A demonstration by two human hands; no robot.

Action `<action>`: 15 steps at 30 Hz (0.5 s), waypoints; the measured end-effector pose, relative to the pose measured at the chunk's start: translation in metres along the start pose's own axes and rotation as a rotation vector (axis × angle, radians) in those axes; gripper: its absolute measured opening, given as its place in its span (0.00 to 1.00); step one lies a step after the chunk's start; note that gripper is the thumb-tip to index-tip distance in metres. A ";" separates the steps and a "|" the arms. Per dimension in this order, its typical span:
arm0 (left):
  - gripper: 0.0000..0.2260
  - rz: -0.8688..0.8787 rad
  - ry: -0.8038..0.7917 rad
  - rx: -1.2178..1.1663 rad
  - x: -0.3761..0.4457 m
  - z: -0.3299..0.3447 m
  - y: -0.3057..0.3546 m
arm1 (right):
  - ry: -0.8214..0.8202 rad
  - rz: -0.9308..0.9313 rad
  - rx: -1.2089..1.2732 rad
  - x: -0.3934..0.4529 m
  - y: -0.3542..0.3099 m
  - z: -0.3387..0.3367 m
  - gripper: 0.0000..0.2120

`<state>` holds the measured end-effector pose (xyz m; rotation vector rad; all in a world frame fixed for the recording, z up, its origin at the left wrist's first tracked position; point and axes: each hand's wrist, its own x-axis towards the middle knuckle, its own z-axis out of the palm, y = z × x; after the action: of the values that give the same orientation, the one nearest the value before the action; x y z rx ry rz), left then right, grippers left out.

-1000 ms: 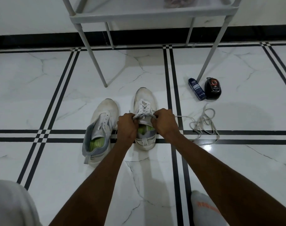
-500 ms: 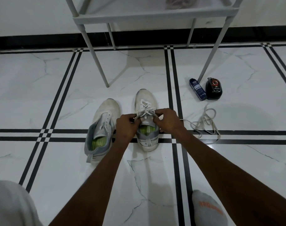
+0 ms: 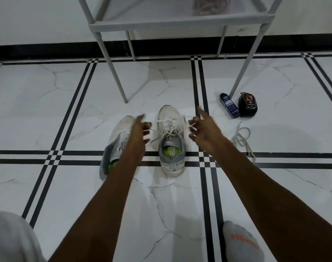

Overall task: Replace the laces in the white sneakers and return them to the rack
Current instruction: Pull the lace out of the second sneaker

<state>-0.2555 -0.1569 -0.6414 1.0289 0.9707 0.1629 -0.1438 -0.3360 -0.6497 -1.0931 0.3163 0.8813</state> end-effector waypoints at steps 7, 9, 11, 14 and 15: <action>0.22 0.039 0.255 -0.350 0.019 -0.047 0.032 | 0.193 -0.092 0.487 0.003 -0.029 -0.033 0.17; 0.23 0.023 0.341 -0.151 0.020 -0.045 0.035 | 0.223 -0.096 0.381 0.002 -0.034 -0.035 0.16; 0.35 0.021 0.494 0.387 0.016 -0.039 0.026 | 0.260 -0.056 -0.118 0.000 -0.037 -0.036 0.19; 0.34 0.569 0.479 0.875 0.005 -0.029 -0.005 | 0.273 -0.048 -0.901 -0.003 -0.027 -0.027 0.28; 0.28 0.735 0.371 0.939 0.003 -0.025 -0.014 | 0.246 -0.071 -1.014 -0.004 -0.023 -0.022 0.29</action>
<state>-0.2772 -0.1466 -0.6583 2.2686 0.9625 0.5488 -0.1251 -0.3605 -0.6427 -2.1444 0.0033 0.8462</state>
